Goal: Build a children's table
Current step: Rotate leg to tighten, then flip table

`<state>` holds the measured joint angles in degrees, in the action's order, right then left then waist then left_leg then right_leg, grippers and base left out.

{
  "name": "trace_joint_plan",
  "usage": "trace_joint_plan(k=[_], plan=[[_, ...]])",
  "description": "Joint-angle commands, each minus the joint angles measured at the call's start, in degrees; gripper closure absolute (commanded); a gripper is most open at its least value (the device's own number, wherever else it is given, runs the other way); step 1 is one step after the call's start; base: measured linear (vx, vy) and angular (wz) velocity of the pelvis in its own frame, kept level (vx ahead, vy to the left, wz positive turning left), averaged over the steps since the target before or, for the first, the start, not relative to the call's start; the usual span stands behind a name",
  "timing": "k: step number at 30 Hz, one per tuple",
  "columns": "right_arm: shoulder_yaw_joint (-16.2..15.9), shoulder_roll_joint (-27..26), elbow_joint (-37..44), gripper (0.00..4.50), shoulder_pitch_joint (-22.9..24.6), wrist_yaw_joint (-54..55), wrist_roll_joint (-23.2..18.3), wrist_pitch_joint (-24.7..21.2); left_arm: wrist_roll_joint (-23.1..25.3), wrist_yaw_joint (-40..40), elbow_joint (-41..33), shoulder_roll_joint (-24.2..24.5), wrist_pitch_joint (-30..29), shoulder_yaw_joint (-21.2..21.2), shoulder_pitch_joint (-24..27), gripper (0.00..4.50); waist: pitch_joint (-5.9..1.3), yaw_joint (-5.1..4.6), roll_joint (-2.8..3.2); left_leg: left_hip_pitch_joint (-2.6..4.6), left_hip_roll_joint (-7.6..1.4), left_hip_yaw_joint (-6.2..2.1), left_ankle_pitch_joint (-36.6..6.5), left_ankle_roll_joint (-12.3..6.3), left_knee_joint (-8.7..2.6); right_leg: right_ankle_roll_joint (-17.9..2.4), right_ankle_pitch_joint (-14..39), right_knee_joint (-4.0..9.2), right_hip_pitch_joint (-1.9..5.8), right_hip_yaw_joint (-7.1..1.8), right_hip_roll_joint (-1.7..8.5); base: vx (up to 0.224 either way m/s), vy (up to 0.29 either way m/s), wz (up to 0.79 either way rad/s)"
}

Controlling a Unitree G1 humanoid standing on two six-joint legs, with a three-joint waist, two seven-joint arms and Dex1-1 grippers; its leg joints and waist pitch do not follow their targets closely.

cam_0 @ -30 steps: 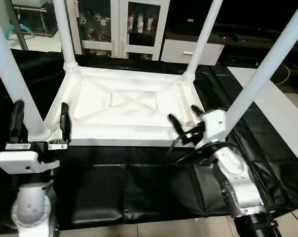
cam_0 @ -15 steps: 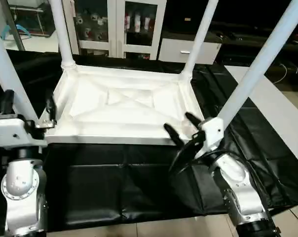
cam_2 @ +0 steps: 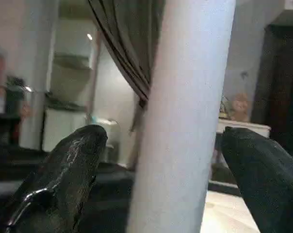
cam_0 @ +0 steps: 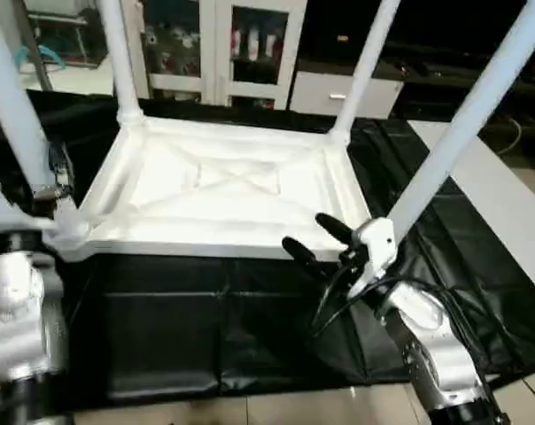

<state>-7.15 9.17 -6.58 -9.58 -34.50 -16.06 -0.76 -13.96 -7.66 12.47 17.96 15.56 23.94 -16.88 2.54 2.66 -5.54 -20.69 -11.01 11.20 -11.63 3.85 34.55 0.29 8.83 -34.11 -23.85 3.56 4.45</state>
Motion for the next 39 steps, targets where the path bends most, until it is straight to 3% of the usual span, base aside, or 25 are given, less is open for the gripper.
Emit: trace_joint_plan(k=[1,5,7,8,9,12,13,16,17,22,29,32,33,39], plan=[[0.15,0.51,1.72,0.48,-0.18,-1.26,-1.03,-1.63,-1.27,-2.2,4.61,1.27,-2.34,0.17,-2.49,0.08,-3.02,-0.01,1.92,0.87,-2.22,-1.68,-20.5,2.12,-5.27,-7.22,16.71,3.91,1.7,-2.58,2.95,0.0,0.0,0.0],[-0.43,0.66,2.21,0.48,0.47,-2.07,-1.58,-2.72,-1.72,-2.98,9.33,3.37,-4.28,0.86,-5.28,0.08,-3.29,0.15,2.23,0.85,-2.27,-1.55,-16.57,1.76,-5.16,-9.39,9.56,3.14,2.15,-2.54,3.01,0.0,0.0,0.0],[-0.65,0.86,2.63,0.48,0.94,-2.28,-1.73,-2.93,-2.13,-2.25,11.44,4.54,-4.09,1.85,-7.11,0.08,-3.32,0.17,2.41,0.96,-2.2,-1.45,-16.26,1.49,-5.07,-9.98,8.96,3.06,2.19,-2.52,2.96,0.0,0.0,0.0],[-0.58,0.9,2.91,0.48,1.2,-2.28,-1.75,-3.03,-3.27,-2.53,11.82,4.8,-4.04,2.46,-7.85,0.08,-3.24,0.3,3.14,1.0,-2.26,-1.53,-16.6,1.64,-5.17,-10.35,9.15,3.08,2.27,-2.53,3.07,0.0,0.0,0.0],[-0.52,0.9,3.05,0.48,1.32,-2.23,-1.74,-3.08,-3.94,-2.7,11.81,4.8,-4.21,2.73,-8.06,0.08,-3.14,0.24,2.81,0.96,-2.38,-1.52,-17.45,1.85,-5.23,-10.59,10.07,3.15,2.29,-2.5,3.13,0.0,0.0,0.0],[-0.07,0.67,3.45,0.48,1.7,-2.02,-1.77,-3.55,-5.26,-3.42,11.94,4.61,-5.25,2.87,-8.24,0.24,-3.07,0.43,2.82,1.02,-2.42,-1.54,-18.61,2.2,-5.24,-10.59,12.12,3.32,2.21,-2.55,3.27,0.0,0.0,0.0],[-0.07,0.57,3.66,0.48,2.0,-1.9,-1.73,-3.67,-5.82,-4.07,11.56,4.21,-6.12,2.58,-7.84,0.35,-3.01,0.45,3.13,1.0,-2.42,-1.58,-19.11,2.45,-5.31,-10.46,12.73,3.43,2.19,-2.56,3.25,0.0,0.0,0.0],[-0.35,0.41,4.29,0.48,2.62,-1.75,-1.62,-4.04,-6.97,-6.16,11.21,3.26,-7.21,1.75,-7.13,0.46,-2.84,0.62,2.99,1.06,-2.44,-1.62,-20.35,2.71,-5.39,-10.03,14.96,3.72,2.15,-2.58,3.38,0.0,0.0,0.0],[-0.48,0.36,4.37,0.48,2.68,-1.72,-1.64,-4.17,-7.01,-6.63,11.13,3.09,-7.61,1.23,-6.98,0.73,-2.87,0.65,2.95,1.11,-2.48,-1.65,-20.62,2.74,-5.39,-9.89,15.42,3.72,2.12,-2.59,3.41,0.0,0.0,0.0],[-0.54,0.21,4.46,0.48,2.38,-1.58,-1.83,-4.74,-7.64,-7.35,11.25,3.14,-8.01,0.8,-7.34,1.01,-2.83,0.71,2.64,1.03,-2.51,-1.68,-20.31,2.57,-5.43,-9.53,15.79,3.75,2.12,-2.59,3.41,0.0,0.0,0.0],[-0.77,0.0,4.8,0.48,2.27,-1.72,-1.79,-5.45,-8.16,-9.31,10.48,3.69,-9.52,0.58,-6.64,1.73,-2.8,0.81,2.76,1.0,-2.53,-1.68,-19.49,2.51,-5.5,-9.43,15.29,3.69,2.11,-2.63,3.39,0.0,0.0,0.0],[-0.91,0.12,4.94,0.48,2.33,-1.94,-2.02,-6.12,-8.65,-10.13,9.33,3.62,-10.44,0.18,-6.07,1.82,-2.8,0.81,2.77,1.01,-2.52,-1.66,-19.93,2.59,-5.49,-9.35,15.68,3.73,2.11,-2.63,3.43,0.0,0.0,0.0],[-0.97,0.19,5.0,0.48,2.38,-2.03,-2.07,-6.33,-8.81,-10.44,9.0,3.6,-10.68,0.01,-5.89,2.05,-2.76,0.83,2.82,1.05,-2.59,-1.63,-19.98,2.68,-5.53,-9.48,15.89,3.73,2.06,-2.65,3.45,0.0,0.0,0.0],[-1.13,0.68,5.81,0.48,3.05,-2.71,-2.83,-8.02,-9.61,-11.67,7.24,3.82,-13.74,-0.84,-4.99,2.2,-2.73,0.99,2.95,1.09,-2.51,-1.6,-20.18,2.75,-5.49,-9.39,16.09,3.81,2.04,-2.66,3.42,0.0,0.0,0.0]])
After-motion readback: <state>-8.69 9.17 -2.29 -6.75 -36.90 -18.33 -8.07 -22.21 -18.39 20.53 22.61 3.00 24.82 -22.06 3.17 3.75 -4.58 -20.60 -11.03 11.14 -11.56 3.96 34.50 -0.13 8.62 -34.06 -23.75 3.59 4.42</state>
